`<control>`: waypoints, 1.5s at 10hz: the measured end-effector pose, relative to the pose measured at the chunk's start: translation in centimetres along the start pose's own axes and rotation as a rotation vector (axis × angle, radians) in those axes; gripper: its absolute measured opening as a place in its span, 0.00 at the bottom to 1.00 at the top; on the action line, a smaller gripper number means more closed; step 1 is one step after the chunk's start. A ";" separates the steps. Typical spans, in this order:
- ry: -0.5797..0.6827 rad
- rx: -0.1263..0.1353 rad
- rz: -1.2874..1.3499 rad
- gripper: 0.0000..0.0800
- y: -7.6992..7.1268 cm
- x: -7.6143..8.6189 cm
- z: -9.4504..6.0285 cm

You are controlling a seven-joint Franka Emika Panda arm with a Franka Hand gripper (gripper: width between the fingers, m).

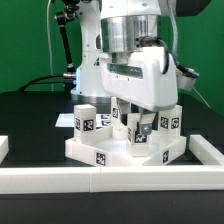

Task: Assemble square table

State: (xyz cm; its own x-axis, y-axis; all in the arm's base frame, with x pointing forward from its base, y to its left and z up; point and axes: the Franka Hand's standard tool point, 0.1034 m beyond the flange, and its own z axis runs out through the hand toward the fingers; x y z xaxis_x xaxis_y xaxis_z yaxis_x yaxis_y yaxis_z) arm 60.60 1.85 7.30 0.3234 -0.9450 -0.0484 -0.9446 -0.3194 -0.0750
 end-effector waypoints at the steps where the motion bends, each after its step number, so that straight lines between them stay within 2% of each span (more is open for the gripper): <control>1: -0.001 0.000 -0.019 0.74 -0.1 -0.2 0.0; 2: -0.002 0.000 -0.139 0.80 -0.2 -0.4 0.0; 3: -0.005 0.003 -0.270 0.81 -0.4 -0.8 0.0; 5: -0.006 0.003 -0.511 0.81 -0.3 -0.8 0.1; 10: 0.001 -0.003 -0.883 0.81 -0.3 -0.8 0.1; 12: 0.012 -0.022 -1.132 0.81 -0.2 -0.5 0.0; 15: 0.018 -0.042 -1.320 0.81 -0.1 -0.2 0.0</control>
Offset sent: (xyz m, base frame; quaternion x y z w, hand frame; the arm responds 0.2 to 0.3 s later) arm 0.0026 0.0208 0.0021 0.0218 -0.0321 -0.2191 0.9749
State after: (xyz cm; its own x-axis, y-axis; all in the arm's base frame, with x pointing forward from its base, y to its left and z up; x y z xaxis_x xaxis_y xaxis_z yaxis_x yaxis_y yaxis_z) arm 60.64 2.09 7.31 0.9959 0.0751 0.0503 0.0764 -0.9968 -0.0243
